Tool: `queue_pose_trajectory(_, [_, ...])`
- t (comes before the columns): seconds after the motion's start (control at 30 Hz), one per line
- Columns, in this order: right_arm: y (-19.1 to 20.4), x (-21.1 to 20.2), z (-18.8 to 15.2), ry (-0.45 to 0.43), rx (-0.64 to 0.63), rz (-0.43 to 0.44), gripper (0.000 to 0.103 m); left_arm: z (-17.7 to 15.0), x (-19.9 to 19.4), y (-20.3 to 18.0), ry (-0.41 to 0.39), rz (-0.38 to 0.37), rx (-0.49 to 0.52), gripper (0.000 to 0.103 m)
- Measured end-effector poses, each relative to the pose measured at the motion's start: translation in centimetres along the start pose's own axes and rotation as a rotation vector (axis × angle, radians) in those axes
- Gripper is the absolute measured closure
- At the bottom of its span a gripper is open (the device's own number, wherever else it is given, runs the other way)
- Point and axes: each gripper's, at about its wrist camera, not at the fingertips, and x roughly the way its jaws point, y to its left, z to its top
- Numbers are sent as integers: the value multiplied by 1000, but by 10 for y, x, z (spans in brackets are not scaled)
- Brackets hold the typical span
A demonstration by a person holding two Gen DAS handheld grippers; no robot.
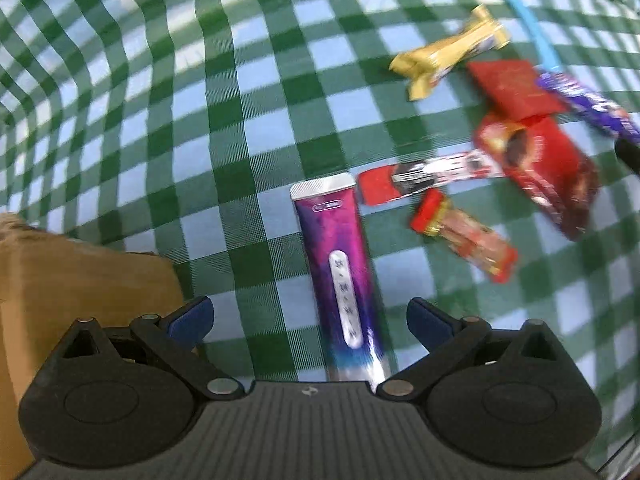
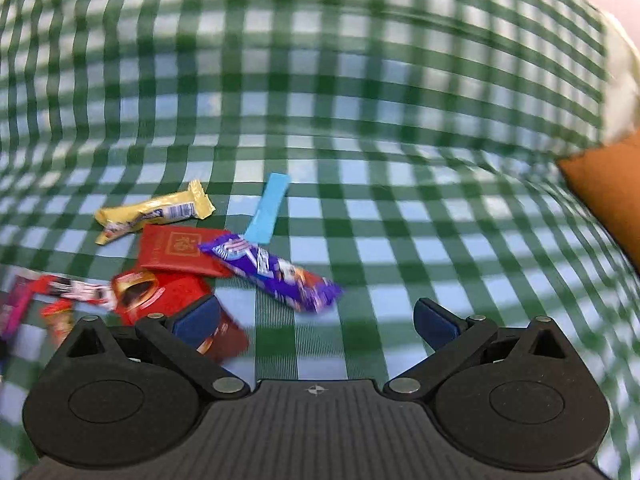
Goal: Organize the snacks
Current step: 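Grasp the purple tube with the left tool while the right tool grasps the purple-wrapped bar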
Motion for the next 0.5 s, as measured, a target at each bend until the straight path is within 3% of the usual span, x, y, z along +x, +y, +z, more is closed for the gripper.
queue_pose_trajectory(0.13, [13,44,8,-24,-69,-15,0,0,20,12,-10,-71,-5,0])
queue_pose_trajectory(0.2, [19,65,8,12,-92,11,0,-1,22,17,-29,-102,7,0])
queue_pose_trajectory(0.27, [18,71,6,-32,-81,30,0,-2,24,22,-44,-126,16,0])
queue_pose_trajectory(0.5, [19,78,4,-32,-74,36,0,-1,24,21,-41,-137,12,0])
